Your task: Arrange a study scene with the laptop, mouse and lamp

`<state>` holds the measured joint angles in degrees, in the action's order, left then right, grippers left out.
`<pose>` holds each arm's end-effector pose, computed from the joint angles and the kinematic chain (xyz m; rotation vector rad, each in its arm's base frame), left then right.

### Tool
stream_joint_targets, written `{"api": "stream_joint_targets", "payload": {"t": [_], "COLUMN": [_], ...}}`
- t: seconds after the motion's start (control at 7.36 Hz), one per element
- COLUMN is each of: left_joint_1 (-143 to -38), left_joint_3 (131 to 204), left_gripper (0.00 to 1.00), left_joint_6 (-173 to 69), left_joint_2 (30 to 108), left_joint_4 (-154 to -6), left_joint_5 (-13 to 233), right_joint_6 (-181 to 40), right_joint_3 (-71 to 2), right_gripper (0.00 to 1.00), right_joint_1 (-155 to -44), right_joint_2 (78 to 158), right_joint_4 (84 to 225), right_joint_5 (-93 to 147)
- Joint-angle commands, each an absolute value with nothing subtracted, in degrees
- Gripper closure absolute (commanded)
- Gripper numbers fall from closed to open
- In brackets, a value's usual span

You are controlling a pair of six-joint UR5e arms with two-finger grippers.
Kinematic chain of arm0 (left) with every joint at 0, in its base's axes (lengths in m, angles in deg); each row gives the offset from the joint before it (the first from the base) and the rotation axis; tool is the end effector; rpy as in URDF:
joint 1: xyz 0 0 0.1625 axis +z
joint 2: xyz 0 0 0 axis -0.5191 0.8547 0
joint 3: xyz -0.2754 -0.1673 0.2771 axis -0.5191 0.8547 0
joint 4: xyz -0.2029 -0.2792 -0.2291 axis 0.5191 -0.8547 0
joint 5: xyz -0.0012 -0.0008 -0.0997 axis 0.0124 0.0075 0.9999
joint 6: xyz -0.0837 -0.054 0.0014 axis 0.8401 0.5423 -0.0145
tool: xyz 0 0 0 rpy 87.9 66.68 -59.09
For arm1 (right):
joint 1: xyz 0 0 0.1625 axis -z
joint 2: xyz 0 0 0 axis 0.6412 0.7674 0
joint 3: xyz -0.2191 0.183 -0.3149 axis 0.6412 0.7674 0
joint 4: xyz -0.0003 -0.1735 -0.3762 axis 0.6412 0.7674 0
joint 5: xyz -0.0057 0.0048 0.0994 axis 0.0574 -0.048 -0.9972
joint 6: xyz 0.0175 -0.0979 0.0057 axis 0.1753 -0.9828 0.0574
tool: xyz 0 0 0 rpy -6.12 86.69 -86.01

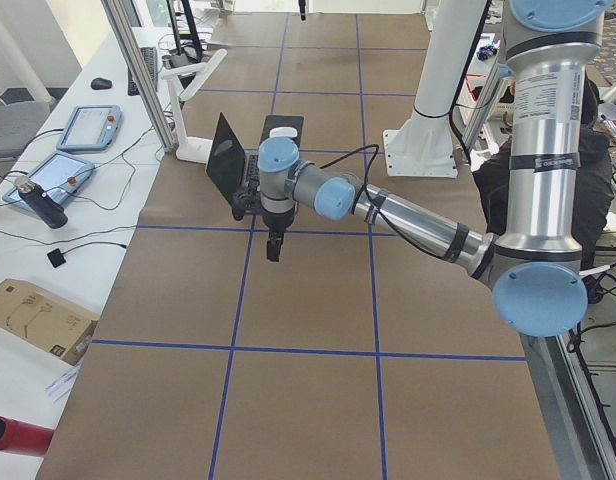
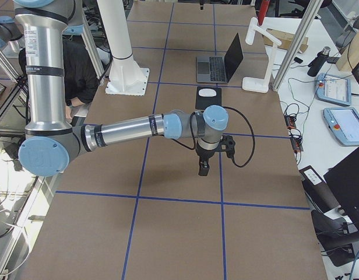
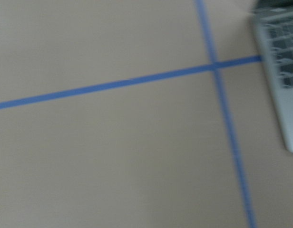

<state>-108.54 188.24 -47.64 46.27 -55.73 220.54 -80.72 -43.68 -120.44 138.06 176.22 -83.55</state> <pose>0.0383 -0.4717 0.4938 0.1387 0.7942 0.0312 -0.0159 -0.4898 0.5711 -0.0428 -0.7626 -0.0789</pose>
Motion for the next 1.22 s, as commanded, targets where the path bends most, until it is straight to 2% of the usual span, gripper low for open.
{"api": "stream_joint_targets", "payload": {"t": [0.0,0.41,0.68,1.09], "left_joint_1": [-123.9,-124.9,-123.5,-120.3], "left_joint_3": [179.6,169.8,171.6,171.6], "left_gripper": [0.01,0.01,0.01,0.01], "left_joint_6": [-69.6,-71.3,-59.7,-58.4], "left_joint_2": [44.8,45.1,45.9,45.4], "left_joint_4": [-54.5,-56.4,-58.9,-60.7], "left_joint_5": [224.7,224.5,224.3,221.7], "right_joint_6": [-80.4,-80.3,-80.1,-79.6], "right_joint_3": [-43.0,-42.6,-42.5,-42.3], "right_gripper": [0.00,0.00,0.00,0.00], "right_joint_1": [-121.6,-122.8,-123.4,-125.1], "right_joint_2": [138.2,138.6,138.6,138.7], "right_joint_4": [174.9,175.0,175.5,176.6], "right_joint_5": [-83.5,-83.7,-83.7,-85.6]}}
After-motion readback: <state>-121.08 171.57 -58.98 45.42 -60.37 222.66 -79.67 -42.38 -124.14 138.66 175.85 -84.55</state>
